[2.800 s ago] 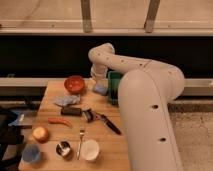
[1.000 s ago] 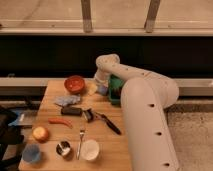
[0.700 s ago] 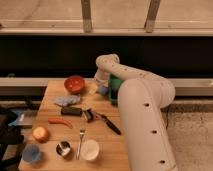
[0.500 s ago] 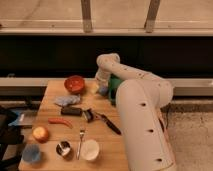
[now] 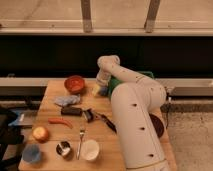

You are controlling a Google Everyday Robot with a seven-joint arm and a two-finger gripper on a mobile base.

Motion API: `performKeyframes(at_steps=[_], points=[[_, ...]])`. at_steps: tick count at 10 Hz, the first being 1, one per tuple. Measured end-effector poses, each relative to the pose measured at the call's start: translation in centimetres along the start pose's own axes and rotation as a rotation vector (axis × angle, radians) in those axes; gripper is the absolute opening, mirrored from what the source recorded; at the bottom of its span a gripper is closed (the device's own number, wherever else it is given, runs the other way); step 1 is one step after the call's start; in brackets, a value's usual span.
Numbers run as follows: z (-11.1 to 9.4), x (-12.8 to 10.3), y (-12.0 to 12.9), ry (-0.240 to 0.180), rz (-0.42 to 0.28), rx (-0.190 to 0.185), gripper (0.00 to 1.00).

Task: Wipe table surface with sponge

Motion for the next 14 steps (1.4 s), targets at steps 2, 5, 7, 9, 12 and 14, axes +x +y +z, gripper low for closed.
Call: performKeyframes(at_steps=[2,5,7,9,12,14], points=[[0.1,0.2,-0.1,-0.012,0.003,-0.004,0.56],[-0.1,0.5,0.1,-0.023,0.003,-0.01,0.26],[-0.2,0.6,0.1,-0.022,0.006,-0.011,0.05],[-0.2,0.6,0.1,-0.022,0.006,-0.011,0.0],[-1.2,0.6,2.2,-0.028,-0.019,-0.014,0.0],[-2.6,1.2,5.5,-0.034,-0.052,-0.017,0.0]])
